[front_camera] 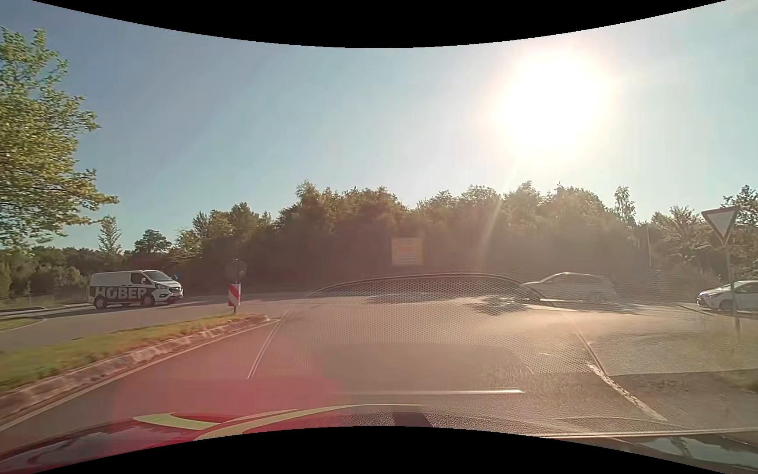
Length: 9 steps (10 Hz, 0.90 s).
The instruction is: Follow the waypoints while adhering to traffic rules and regulations
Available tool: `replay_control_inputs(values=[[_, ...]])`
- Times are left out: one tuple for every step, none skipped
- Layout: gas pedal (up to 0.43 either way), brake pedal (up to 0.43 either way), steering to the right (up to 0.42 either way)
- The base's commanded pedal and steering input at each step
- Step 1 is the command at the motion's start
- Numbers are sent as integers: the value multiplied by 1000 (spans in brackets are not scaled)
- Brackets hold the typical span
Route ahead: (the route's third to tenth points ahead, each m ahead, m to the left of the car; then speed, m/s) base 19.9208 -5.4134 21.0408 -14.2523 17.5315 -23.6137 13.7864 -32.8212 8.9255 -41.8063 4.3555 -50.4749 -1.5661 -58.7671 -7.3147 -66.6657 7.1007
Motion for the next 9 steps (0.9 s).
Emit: replay_control_inputs(values=[[0,189,151],[0,195,164],[0,195,174],[0,189,190],[0,189,207],[0,159,224],[0,152,235],[0,146,253],[0,152,269]])
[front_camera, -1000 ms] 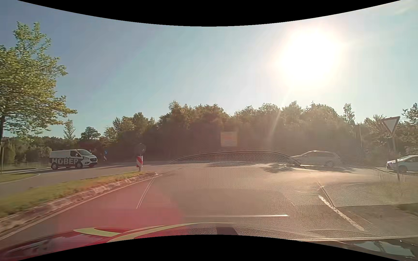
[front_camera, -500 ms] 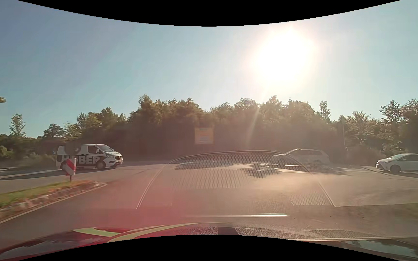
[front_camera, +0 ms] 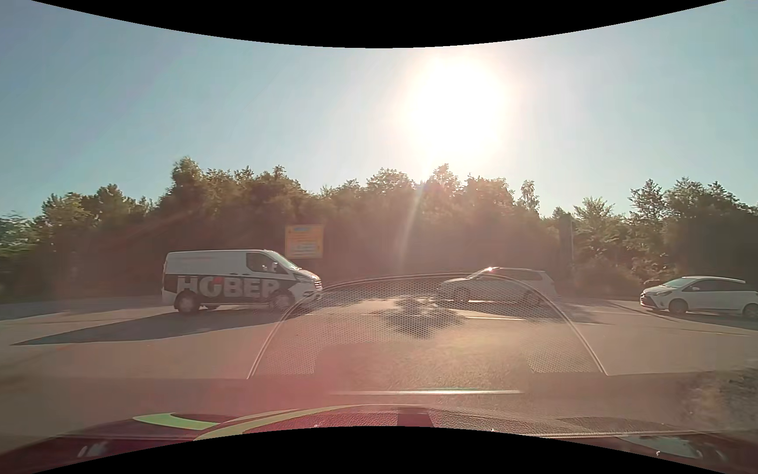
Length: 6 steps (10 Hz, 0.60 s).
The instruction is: Follow the waypoints while adhering to traffic rules and regulations
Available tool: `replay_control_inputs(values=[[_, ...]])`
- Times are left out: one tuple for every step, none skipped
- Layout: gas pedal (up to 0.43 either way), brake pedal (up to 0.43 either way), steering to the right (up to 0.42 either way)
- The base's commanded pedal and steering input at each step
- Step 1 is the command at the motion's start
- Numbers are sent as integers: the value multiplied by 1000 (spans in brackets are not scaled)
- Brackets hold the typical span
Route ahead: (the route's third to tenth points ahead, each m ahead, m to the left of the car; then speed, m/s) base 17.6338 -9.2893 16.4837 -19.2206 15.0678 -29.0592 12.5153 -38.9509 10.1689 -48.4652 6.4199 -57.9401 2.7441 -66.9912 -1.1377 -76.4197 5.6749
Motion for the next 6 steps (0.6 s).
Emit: replay_control_inputs(values=[[0,159,287],[0,165,301],[0,165,311],[0,171,320],[0,165,331],[0,171,338]])
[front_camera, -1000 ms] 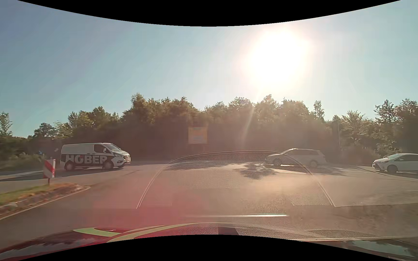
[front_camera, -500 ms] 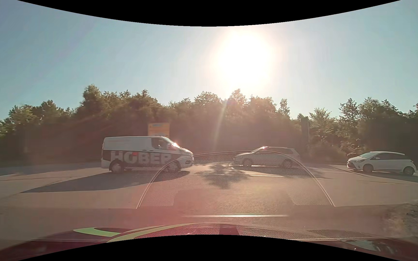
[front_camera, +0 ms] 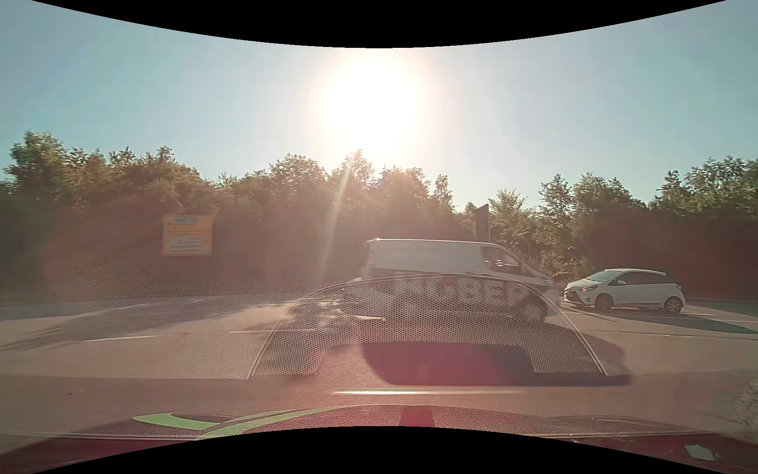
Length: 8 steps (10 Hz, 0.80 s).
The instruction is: Follow the waypoints while adhering to traffic rules and regulations
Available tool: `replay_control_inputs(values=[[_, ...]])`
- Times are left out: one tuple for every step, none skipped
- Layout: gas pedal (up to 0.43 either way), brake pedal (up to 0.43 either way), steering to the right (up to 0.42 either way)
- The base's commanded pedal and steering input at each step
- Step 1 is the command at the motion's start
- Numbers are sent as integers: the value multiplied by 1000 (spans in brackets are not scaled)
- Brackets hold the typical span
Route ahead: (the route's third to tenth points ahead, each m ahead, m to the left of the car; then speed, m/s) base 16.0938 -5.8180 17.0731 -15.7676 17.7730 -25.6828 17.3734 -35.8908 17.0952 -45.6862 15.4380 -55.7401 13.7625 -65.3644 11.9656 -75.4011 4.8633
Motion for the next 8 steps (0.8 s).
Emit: replay_control_inputs(values=[[0,177,340],[0,183,344],[0,195,351],[0,201,358],[0,220,374],[0,220,386],[0,220,391],[0,226,392]])
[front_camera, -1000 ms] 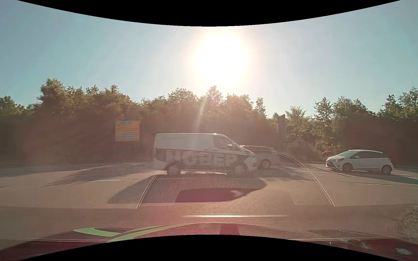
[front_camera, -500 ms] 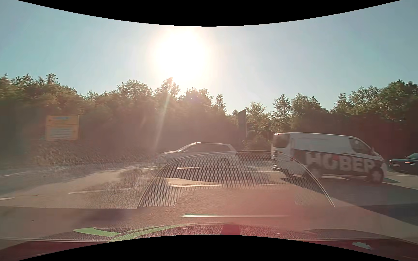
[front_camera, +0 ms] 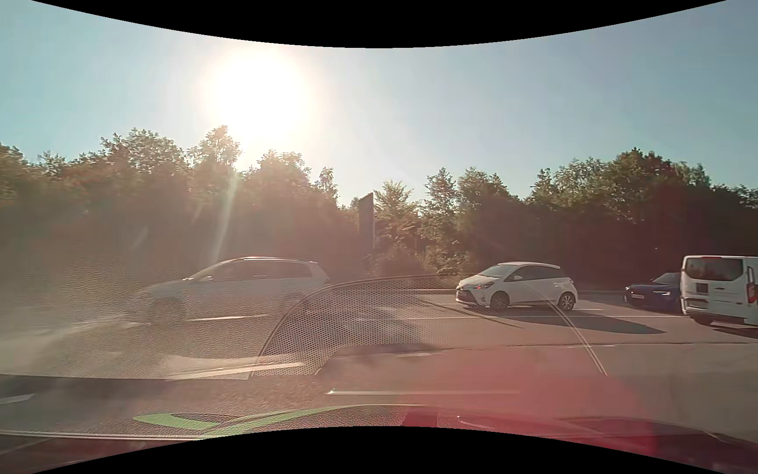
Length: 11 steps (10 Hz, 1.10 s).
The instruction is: Follow the waypoints while adhering to traffic rules and regulations
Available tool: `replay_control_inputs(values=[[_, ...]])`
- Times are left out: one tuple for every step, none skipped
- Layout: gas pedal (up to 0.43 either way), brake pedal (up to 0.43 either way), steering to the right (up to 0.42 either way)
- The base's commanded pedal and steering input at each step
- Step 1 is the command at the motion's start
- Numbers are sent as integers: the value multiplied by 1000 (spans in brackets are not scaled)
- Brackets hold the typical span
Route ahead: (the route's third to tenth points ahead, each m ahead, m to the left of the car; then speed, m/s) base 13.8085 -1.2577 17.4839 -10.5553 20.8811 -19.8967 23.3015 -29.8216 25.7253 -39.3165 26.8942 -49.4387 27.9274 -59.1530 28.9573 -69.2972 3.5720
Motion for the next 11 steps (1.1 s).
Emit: replay_control_inputs(values=[[0,226,392],[0,220,394],[0,226,396],[0,244,397],[0,256,398],[0,268,398],[0,274,398],[0,280,398],[0,280,398],[0,280,398],[0,280,398]])
